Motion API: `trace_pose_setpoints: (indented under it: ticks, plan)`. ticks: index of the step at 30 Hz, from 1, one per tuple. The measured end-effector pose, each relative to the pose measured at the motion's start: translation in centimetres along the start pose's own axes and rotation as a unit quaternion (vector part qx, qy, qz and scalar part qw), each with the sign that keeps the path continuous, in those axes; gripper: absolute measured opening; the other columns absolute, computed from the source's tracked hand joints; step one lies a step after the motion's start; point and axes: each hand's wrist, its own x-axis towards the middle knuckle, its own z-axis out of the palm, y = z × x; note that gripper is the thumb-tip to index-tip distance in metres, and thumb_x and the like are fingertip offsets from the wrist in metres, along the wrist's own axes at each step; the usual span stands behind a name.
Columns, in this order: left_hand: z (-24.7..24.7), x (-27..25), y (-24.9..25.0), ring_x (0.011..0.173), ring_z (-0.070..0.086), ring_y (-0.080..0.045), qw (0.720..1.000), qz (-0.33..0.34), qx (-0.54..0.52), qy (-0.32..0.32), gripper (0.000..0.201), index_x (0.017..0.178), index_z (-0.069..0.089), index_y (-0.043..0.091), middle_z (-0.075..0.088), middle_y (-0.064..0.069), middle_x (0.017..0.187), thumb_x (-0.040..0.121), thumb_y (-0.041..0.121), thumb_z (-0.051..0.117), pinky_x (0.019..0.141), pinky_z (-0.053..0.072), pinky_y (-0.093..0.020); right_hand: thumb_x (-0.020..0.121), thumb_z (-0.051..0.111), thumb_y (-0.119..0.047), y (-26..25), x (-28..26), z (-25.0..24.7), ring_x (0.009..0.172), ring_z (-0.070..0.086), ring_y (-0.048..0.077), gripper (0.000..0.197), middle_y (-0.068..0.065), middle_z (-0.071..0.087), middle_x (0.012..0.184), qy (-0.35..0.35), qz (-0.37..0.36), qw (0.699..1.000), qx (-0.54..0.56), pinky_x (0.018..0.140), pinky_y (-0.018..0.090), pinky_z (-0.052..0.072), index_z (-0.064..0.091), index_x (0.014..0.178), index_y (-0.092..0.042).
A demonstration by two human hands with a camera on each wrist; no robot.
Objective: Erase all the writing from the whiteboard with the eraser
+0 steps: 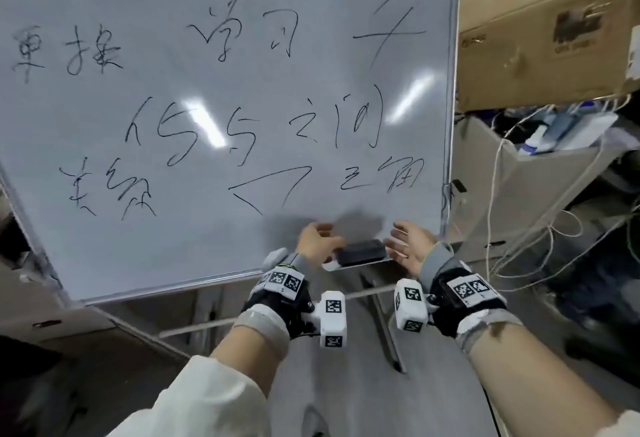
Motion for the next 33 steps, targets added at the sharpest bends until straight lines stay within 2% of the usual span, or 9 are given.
trace_pose_setpoints:
  ticks: [4,7,12,16,19,25,27,31,33]
  plan:
    - [2.1,2.8,-2.2,0.1,0.069,-0.027,0.996,-0.052,0.065,-0.034,0.073,0.128,0.052,0.014,0.066,-0.003,0.118,0.062,0.012,0.084,0.058,0.053,-0.029,0.096,0.058,-0.024,1.5,2.3,-1.2,0.056,0.065,0.013,0.009,0.0,0.059,0.092,0.027,0.063,0.995,-0.07,0.046,0.02,0.045,0.057,0.093,-0.016]
    - [3.0,4.0,-3.2,0.094,0.071,-0.034,0.992,-0.055,0.105,-0.046,0.06,0.11,0.053,0.02,0.068,-0.007,0.11,0.061,0.007,0.084,0.062,0.058,-0.035,0.093,0.063,-0.021,2.1,3.5,-1.1,0.059,0.065,0.017,0.014,0.005,0.062,0.084,0.036,0.076,0.991,-0.107,0.041,0.02,0.043,0.056,0.099,-0.011]
    - [3.4,4.0,-3.8,0.087,0.071,-0.031,0.994,-0.038,0.104,-0.025,0.055,0.098,0.054,0.02,0.065,-0.007,0.097,0.059,0.008,0.091,0.071,0.062,-0.045,0.089,0.068,-0.005,2.4,4.1,-0.7,0.035,0.058,0.011,0.01,0.014,0.062,0.066,0.064,0.048,0.984,-0.158,0.036,0.017,0.046,0.063,0.081,-0.004]
    - [3.7,3.0,-3.4,0.055,0.061,-0.019,0.991,-0.006,0.131,-0.028,0.03,0.066,0.059,0.021,0.062,-0.001,0.062,0.063,0.023,0.09,0.059,0.056,-0.032,0.087,0.073,-0.005,1.9,3.7,-1.2,0.038,0.058,0.01,0.011,0.012,0.062,0.062,0.063,0.037,0.984,-0.162,0.039,0.018,0.051,0.064,0.088,0.001]
    - [3.2,1.3,-1.9,0.054,0.056,-0.015,0.994,0.022,0.107,-0.022,0.028,0.073,0.07,0.015,0.064,0.002,0.064,0.065,0.037,0.086,0.056,0.047,-0.027,0.083,0.078,-0.023,0.5,2.9,-1.2,0.045,0.053,0.016,0.023,0.009,0.06,0.064,0.043,0.029,0.973,-0.224,0.038,0.02,0.044,0.066,0.083,-0.004]
    - [-0.6,-3.5,1.5,0.073,0.059,-0.017,0.995,0.046,-0.04,0.081,0.032,0.096,0.073,0.015,0.068,-0.001,0.084,0.077,0.04,0.077,0.069,0.049,-0.031,0.082,0.076,-0.038,-0.4,0.5,2.3,0.106,0.063,0.017,0.023,-0.005,0.074,0.105,-0.144,-0.034,0.95,-0.275,0.079,0.032,0.048,0.076,0.1,-0.023]
    - [-2.8,-5.6,2.1,0.076,0.06,-0.017,0.989,0.061,-0.064,0.121,0.023,0.086,0.074,0.019,0.068,0.0,0.081,0.08,0.041,0.074,0.073,0.05,-0.031,0.085,0.075,-0.034,0.1,-1.6,5.1,0.105,0.067,0.016,0.015,-0.003,0.076,0.102,-0.236,-0.023,0.939,-0.25,0.093,0.033,0.051,0.076,0.095,-0.022]
    - [-8.4,-9.0,2.5,0.086,0.065,-0.014,0.969,0.102,-0.101,0.201,0.026,0.096,0.071,0.02,0.072,0.001,0.093,0.084,0.044,0.069,0.08,0.05,-0.031,0.09,0.072,-0.025,1.8,-5.2,11.4,0.101,0.069,0.017,0.018,0.004,0.076,0.103,-0.348,-0.025,0.907,-0.236,0.095,0.032,0.052,0.073,0.105,-0.015]
    - [-11.7,-9.8,2.9,0.089,0.064,-0.015,0.952,0.114,-0.132,0.251,0.034,0.106,0.066,0.018,0.072,-0.002,0.1,0.089,0.047,0.061,0.083,0.048,-0.033,0.089,0.073,-0.02,2.1,-6.5,14.6,0.093,0.071,0.016,0.021,0.005,0.077,0.098,-0.363,-0.05,0.901,-0.232,0.082,0.028,0.056,0.073,0.108,-0.011]
